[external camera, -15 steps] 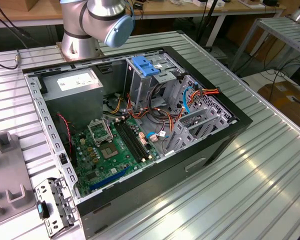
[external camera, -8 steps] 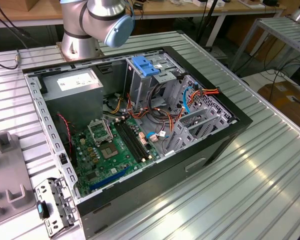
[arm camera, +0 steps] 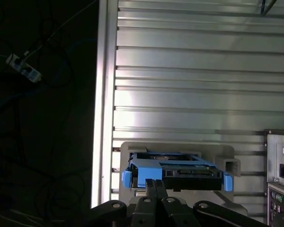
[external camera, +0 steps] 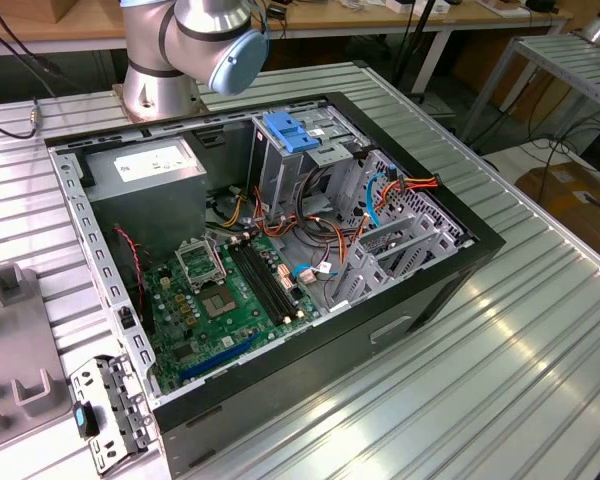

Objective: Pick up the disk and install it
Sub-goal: 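Pick up the disk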

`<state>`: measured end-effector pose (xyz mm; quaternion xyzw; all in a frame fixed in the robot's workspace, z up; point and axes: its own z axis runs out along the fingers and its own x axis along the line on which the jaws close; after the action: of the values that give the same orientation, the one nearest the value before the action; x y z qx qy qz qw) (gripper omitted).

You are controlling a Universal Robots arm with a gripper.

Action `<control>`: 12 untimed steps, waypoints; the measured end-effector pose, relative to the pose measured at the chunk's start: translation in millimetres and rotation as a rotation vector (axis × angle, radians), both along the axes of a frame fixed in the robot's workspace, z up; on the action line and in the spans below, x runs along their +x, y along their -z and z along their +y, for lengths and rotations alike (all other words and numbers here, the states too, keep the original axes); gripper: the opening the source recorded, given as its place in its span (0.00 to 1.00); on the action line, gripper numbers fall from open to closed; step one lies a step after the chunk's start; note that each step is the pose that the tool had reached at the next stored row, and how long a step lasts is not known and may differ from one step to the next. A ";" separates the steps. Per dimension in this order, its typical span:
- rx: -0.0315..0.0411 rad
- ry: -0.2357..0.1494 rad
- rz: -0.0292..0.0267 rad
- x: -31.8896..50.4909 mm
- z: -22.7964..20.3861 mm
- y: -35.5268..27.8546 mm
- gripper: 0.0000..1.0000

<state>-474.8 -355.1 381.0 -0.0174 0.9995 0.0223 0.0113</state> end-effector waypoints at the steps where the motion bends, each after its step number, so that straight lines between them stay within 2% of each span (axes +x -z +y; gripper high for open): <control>1: 0.0000 -0.004 0.0000 0.0 0.0 0.0 0.11; 12: -0.0004 -0.064 0.0001 0.0 0.0 0.0 0.11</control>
<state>-474.8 -355.1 381.0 -0.0496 0.9985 0.0225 0.0105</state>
